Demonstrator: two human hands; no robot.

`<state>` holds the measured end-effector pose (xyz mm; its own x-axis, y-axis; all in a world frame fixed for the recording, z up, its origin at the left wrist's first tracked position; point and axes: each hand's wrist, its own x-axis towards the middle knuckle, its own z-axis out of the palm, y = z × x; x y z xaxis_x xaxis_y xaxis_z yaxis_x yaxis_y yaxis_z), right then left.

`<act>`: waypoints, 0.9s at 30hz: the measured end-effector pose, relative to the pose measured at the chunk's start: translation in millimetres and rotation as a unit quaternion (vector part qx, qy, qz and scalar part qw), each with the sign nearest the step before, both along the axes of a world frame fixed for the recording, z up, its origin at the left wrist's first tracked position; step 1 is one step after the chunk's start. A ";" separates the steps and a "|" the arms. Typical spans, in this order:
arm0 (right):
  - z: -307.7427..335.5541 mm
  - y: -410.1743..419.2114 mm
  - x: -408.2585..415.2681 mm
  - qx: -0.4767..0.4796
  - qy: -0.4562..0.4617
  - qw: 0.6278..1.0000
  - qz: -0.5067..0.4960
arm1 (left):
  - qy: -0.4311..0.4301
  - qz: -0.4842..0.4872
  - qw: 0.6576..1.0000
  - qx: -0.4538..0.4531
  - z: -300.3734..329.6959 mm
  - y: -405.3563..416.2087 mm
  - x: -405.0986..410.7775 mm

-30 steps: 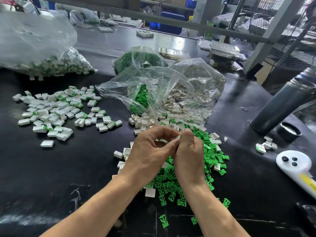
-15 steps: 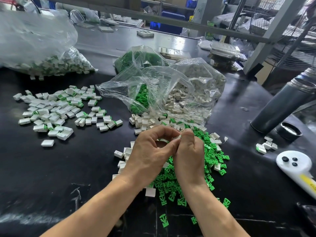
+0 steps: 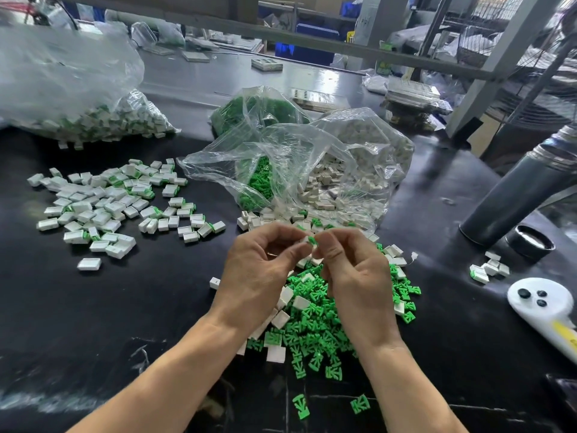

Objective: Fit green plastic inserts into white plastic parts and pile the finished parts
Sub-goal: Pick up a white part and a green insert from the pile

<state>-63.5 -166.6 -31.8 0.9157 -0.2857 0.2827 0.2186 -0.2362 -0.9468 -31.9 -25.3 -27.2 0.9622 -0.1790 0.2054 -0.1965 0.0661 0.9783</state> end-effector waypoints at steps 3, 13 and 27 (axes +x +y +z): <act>-2.0 -0.1 1.0 -0.030 0.000 1.000 0.005 | -0.002 0.008 1.000 0.011 0.6 1.6 1.1; -6.4 0.2 1.3 -0.046 0.053 0.997 -0.032 | -0.114 0.046 0.969 0.213 -1.0 8.5 2.8; -3.9 -10.3 0.2 -0.114 0.082 0.987 -0.077 | -0.043 0.297 0.813 0.499 8.0 79.1 47.0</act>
